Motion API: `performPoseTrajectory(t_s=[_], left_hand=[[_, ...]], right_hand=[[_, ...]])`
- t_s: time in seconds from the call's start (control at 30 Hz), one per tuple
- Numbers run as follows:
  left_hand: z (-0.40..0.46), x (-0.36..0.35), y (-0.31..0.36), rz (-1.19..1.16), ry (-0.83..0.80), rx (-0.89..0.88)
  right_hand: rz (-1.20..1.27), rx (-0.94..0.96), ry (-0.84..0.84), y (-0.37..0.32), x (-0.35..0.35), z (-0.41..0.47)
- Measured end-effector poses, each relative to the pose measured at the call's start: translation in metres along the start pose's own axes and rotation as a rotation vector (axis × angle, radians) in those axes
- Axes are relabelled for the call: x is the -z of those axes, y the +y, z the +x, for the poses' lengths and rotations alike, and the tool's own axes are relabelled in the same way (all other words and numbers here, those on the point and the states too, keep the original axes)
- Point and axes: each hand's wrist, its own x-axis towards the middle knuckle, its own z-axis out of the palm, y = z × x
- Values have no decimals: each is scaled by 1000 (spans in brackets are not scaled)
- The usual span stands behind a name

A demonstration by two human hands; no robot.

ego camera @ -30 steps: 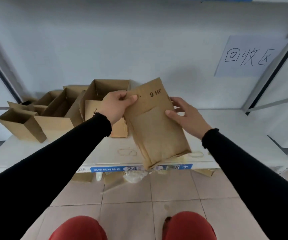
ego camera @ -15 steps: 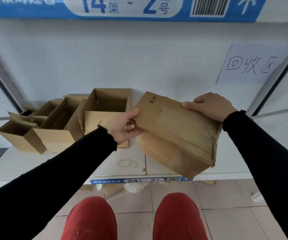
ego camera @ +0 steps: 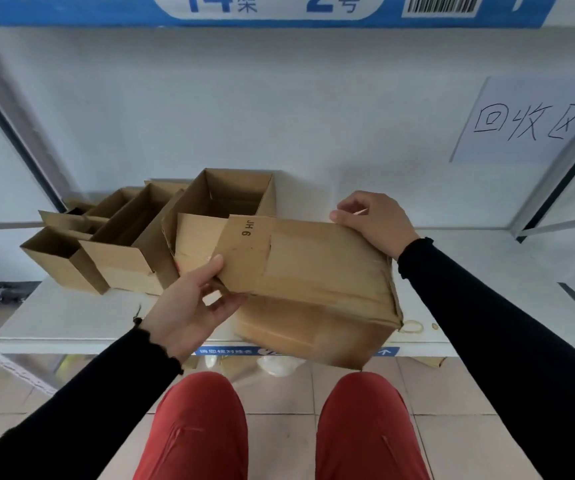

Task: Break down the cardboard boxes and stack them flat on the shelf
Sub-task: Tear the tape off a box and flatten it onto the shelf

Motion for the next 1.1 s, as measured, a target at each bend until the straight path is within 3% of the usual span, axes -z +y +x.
performPoseTrajectory(t_s=[0.23, 0.33, 0.4, 0.47, 0.57, 0.63, 0.73, 0.77, 0.87, 1.0, 1.1], left_hand=[[4, 26, 1, -88, 110, -44], [19, 35, 4, -70, 150, -40], [23, 34, 1, 158, 196, -64], [30, 36, 2, 461, 268, -219], [43, 39, 17, 1102, 440, -752], [50, 25, 26, 1542, 331, -1013], [57, -23, 16, 1752, -152, -932], [58, -41, 9, 1779, -234, -922], [68, -78, -2, 1904, -302, -897], [86, -85, -13, 2098, -355, -655], [93, -76, -22, 2084, -322, -681]], right_hand=[[144, -40, -42, -1, -30, -3], [327, -238, -255, 0, -39, -9], [464, -313, -367, 0, -43, -20], [559, -332, -398, 3, -47, -32], [638, -326, -382, 11, -55, -47], [672, -365, -338, 17, -63, -50], [667, -412, -246, 19, -75, -50], [671, -412, -220, 17, -76, -51], [724, -391, -171, 18, -80, -57], [741, -406, -157, 27, -80, -65], [596, -340, -133, 27, -81, -66]])
